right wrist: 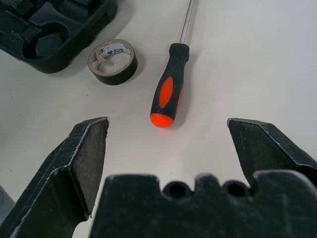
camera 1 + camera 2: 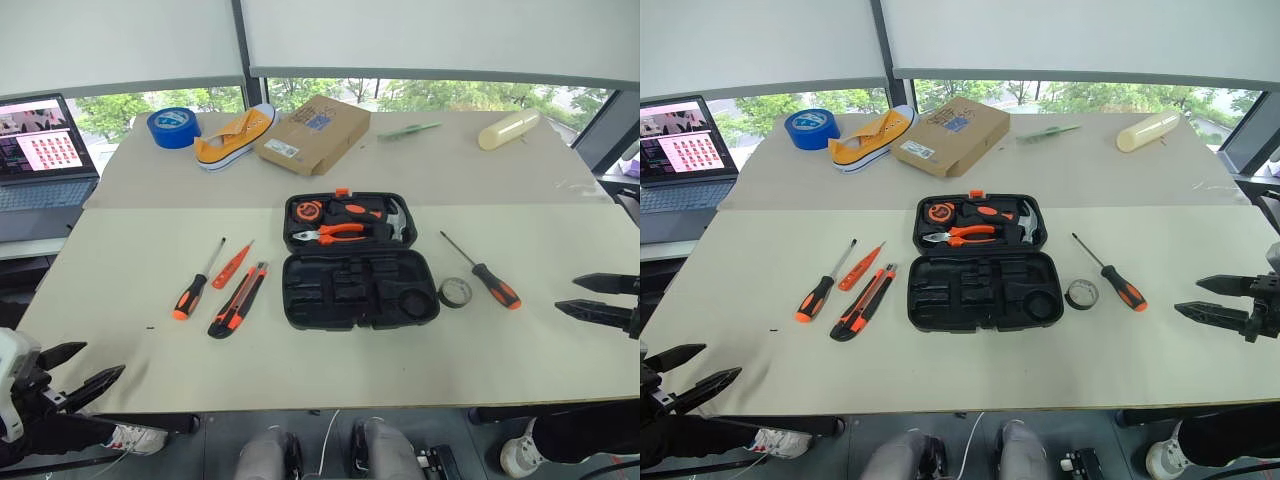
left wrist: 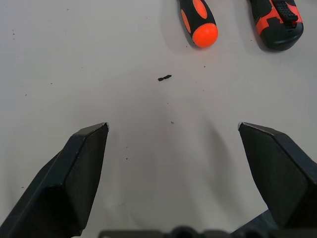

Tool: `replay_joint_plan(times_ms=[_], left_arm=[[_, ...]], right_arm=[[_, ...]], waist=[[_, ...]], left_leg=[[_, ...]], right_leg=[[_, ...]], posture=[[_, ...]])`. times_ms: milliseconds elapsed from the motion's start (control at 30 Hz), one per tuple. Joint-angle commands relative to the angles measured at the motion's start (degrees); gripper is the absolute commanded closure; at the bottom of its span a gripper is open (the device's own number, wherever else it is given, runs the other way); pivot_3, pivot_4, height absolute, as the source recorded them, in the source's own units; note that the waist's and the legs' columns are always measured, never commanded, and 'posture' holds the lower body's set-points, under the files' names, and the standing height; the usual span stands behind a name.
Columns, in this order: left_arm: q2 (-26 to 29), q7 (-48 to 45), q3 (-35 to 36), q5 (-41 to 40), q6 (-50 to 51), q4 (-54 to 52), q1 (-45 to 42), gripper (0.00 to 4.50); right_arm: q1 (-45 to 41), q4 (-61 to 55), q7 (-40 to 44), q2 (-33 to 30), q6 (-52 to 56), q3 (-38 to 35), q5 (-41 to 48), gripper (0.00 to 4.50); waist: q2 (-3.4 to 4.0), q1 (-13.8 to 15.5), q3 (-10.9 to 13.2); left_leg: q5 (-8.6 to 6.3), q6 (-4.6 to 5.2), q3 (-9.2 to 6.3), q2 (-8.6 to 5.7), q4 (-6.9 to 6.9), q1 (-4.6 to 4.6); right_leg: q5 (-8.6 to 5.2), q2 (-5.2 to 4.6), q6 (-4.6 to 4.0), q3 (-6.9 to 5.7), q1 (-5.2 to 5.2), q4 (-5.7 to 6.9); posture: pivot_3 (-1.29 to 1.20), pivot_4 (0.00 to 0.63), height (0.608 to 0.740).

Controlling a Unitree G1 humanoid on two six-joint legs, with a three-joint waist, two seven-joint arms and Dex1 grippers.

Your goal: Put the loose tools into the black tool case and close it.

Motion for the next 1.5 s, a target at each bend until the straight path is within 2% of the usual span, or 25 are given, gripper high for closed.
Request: replay_joint_plan(times_ms=[33,100,167,267,400,533,833,1067,1267,1300,1367,1500], left_arm=[[0.4,1.2,0.9,1.2,-0.1,-0.8,-0.2,0.00],[1.0,4.0,-0.8,2.0,2.0,-1.6,-2.3,0.00],[2.3,8.8,-1.3,-3.3,10.3,-6.5,-7.8,0.00],[4.5,16.4,-3.0,-6.3,22.0,-11.0,-15.9,0.00],[6.4,22.5,-7.1,-9.8,33.5,-14.0,-24.7,0.00],[5.5,28.5,-10.9,-10.9,41.9,-12.0,-32.8,0.00],[4.2,30.2,-26.8,-4.4,39.0,-6.2,-42.1,0.00],[3.7,30.3,-33.9,0.4,37.5,-1.6,-46.5,0.00],[3.8,29.7,-38.2,5.3,35.5,5.0,-47.5,0.00],[3.5,29.1,-38.4,5.4,35.3,5.5,-47.4,0.41],[3.5,28.0,-38.7,5.6,34.6,6.1,-46.8,0.96],[4.6,26.0,-38.2,7.8,29.4,9.1,-47.7,2.52]], right_arm=[[-0.9,0.1,0.8,-0.7,-2.3,-1.2,-0.1,0.05],[-0.7,-1.4,-0.1,-0.7,-3.7,-1.8,0.0,0.05],[-1.9,-6.8,-1.8,0.1,-2.4,-3.5,2.5,0.05],[-2.1,-15.8,-4.6,1.8,2.0,-4.9,5.6,0.05],[1.5,-34.1,-9.7,5.4,10.2,-6.4,11.7,0.05],[4.4,-49.0,-14.1,7.7,17.1,-6.3,16.9,0.05],[-1.1,-66.6,-21.1,12.1,23.9,1.0,24.0,0.05],[-4.5,-69.2,-24.4,14.3,23.9,5.1,23.5,0.05],[-5.2,-69.8,-26.1,15.0,24.3,5.7,24.3,0.05],[-5.2,-69.9,-26.3,15.0,24.3,5.6,24.3,0.00],[-4.9,-70.0,-26.8,15.0,24.3,5.4,24.2,0.00],[-2.9,-70.8,-27.8,14.2,24.3,3.9,24.1,0.00]], waist=[[0.00,0.0,0.0],[0.01,0.0,0.0],[0.01,0.2,0.0],[-0.01,0.4,0.0],[0.03,0.4,0.0],[0.00,0.4,0.0],[-0.04,1.3,0.0],[-0.12,1.4,0.1],[-0.13,1.4,0.1],[-0.13,1.4,0.1],[-0.12,1.4,0.1],[-0.12,1.4,0.1]], left_leg=[[0.00,0.00,0.00,0.00,0.00,0.00],[0.00,0.00,0.00,0.00,0.00,0.00],[0.00,0.00,-0.01,0.00,0.00,0.00],[0.00,-0.03,-0.09,0.03,0.21,-0.05],[0.00,-0.04,-0.16,0.07,0.38,-0.12],[0.12,0.15,-0.16,0.08,0.41,-0.13],[-0.04,-0.12,-0.11,0.00,0.46,-0.11],[0.11,0.15,-0.12,-0.04,0.51,-0.22],[0.12,0.15,-0.10,-0.03,0.51,-0.20],[0.12,0.15,-0.10,-0.03,0.51,-0.20],[0.12,0.15,-0.10,-0.03,0.51,-0.15],[0.11,0.15,-0.11,-0.02,0.51,-0.13]], right_leg=[[0.00,0.00,0.00,0.00,0.00,0.00],[0.00,0.00,0.00,0.00,0.00,0.00],[0.00,0.00,0.00,0.01,0.02,0.01],[0.02,0.00,0.03,0.01,0.05,0.14],[0.07,0.07,0.00,0.01,0.08,0.20],[0.07,0.21,0.00,-0.01,0.06,0.27],[0.08,0.54,0.00,0.00,0.05,0.24],[0.09,0.55,-0.01,-0.05,0.03,0.17],[0.09,0.58,-0.01,-0.06,0.01,0.20],[0.09,0.57,-0.01,-0.06,0.01,0.21],[0.09,0.55,-0.01,-0.04,0.04,0.24],[0.08,0.51,-0.01,-0.02,0.04,0.26]], posture=[[0.00,0.150,0.731],[0.00,0.150,0.731],[0.00,0.150,0.731],[0.00,0.150,0.731],[0.00,0.150,0.731],[0.00,0.150,0.731],[0.00,0.150,0.731],[0.00,0.150,0.731],[0.00,0.150,0.731],[0.00,0.150,0.731],[0.00,0.150,0.731],[0.00,0.150,0.731]])
